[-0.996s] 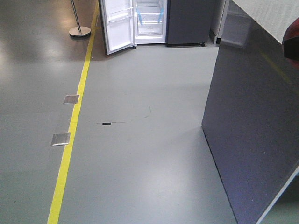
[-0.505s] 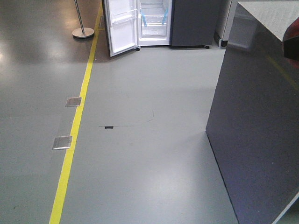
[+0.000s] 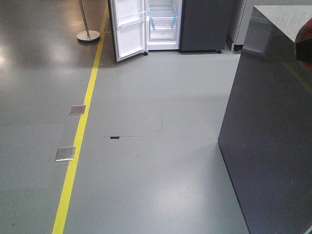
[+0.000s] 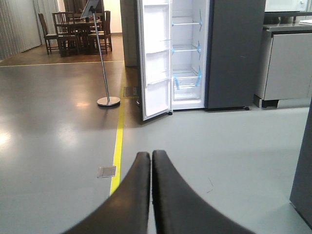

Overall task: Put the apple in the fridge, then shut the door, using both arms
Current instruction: 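Drive toward the open refrigerator carrying the apple, then continue driving toward the refrigerator with the apple held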

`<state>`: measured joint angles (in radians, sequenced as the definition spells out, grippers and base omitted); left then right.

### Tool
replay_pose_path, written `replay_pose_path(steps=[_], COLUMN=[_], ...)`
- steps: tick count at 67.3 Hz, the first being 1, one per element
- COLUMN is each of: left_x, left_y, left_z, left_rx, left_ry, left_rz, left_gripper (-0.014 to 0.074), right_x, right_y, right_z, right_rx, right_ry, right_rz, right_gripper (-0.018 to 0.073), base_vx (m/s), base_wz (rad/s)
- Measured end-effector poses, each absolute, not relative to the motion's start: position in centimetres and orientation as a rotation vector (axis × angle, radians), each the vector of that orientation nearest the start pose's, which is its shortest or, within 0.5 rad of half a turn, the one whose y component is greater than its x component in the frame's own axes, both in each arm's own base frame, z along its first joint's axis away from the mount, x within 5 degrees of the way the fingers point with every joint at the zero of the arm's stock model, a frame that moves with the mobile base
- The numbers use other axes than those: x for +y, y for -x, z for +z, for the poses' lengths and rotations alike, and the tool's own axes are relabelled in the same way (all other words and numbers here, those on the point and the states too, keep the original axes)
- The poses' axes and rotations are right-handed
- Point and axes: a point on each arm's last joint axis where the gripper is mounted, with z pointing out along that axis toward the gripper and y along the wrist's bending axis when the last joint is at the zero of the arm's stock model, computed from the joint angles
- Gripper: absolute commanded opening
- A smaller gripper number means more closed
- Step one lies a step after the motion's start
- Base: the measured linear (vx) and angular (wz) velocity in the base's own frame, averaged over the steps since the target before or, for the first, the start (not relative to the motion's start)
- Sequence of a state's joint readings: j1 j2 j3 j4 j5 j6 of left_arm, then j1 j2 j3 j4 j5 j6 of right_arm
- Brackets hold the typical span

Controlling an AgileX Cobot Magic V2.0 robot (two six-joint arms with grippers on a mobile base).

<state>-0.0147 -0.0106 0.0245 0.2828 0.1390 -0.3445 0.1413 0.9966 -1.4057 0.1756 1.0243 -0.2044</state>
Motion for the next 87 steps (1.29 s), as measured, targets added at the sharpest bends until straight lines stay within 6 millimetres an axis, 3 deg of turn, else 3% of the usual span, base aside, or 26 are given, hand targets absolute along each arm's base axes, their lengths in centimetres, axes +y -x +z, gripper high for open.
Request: replay_pose_path(steps=[87], left_x=[0.27], left_y=[-5.65], left_z=[19.33], left_rx=[1.630], left_ry=[0.070], left_rz=[-0.029], left_gripper=[-0.0006], right_x=[3.70], right_y=[-16.35], right_z=[47.49], right_rx=[2.060], right_ry=[0.354], right_rz=[0.174], right_gripper=[0.0150], base_vx=[0.11], base_wz=[0.02])
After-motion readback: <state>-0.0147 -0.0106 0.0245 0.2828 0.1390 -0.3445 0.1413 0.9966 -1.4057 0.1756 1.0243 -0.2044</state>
